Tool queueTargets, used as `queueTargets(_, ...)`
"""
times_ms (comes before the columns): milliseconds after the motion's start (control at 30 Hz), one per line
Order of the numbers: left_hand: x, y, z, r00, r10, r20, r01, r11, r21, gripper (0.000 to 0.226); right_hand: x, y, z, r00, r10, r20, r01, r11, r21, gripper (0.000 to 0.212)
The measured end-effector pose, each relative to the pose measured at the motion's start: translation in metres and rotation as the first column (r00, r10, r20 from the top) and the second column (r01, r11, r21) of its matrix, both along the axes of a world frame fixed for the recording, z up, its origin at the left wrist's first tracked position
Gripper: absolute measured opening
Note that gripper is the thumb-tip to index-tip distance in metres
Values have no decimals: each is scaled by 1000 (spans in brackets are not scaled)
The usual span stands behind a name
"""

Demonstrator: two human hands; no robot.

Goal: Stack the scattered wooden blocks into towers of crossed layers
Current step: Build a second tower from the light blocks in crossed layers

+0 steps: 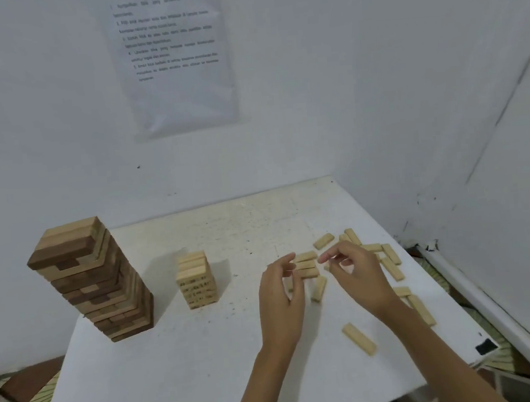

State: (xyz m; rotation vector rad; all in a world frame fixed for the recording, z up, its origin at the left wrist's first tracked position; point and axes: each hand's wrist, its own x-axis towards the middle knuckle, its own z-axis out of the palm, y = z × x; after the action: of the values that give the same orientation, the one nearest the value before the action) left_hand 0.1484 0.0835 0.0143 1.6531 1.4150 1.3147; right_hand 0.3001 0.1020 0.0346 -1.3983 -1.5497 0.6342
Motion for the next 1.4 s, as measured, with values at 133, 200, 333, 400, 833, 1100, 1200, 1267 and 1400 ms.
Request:
queueTargets(133, 26, 5, -12, 987, -84, -135, 78, 996, -48, 24, 49, -8, -14, 985, -2, 171, 16, 996, -82, 31)
queueTargets(200, 35, 10, -19, 972, -72, -223, 56, 995, -77, 25, 74, -11, -20, 956, 32, 293, 7, 991, -131, 30)
queueTargets(333, 46, 16, -30, 929, -61, -366, 22, 994, -110, 34, 111, -14, -31, 888, 144, 436, 0, 949, -315, 28)
queueTargets(400, 51, 17, -34, 913, -54, -405, 9, 994, -112, 34, 117, -17, -34, 858, 177, 482, 1, 937, -348, 26)
queueTargets(833, 76, 21, -33, 955, -106, -277, 70, 988, -136, 36, 102, -8, -36, 963, 26, 267, 19, 986, -163, 31)
queueTargets(1100, 86, 34, -25, 982, -100, -159, 69, 980, -187, 23, 102, 30, -23, 902, -47, 429, 150, 966, -210, 26)
queueTargets(1200, 87, 39, -22, 991, -103, -84, 80, 967, -242, 24, 110, 47, -23, 811, 30, 585, 145, 957, -251, 38)
queueTargets(1267, 87, 40, -21, 995, -98, -30, 87, 960, -265, 25, 114, 57, -25, 708, 130, 694, 131, 942, -310, 43)
queueTargets(1400, 87, 37, -19, 996, -64, 56, 78, 954, -288, 23, 112, 66, -29, 649, 209, 731, 107, 927, -359, 41)
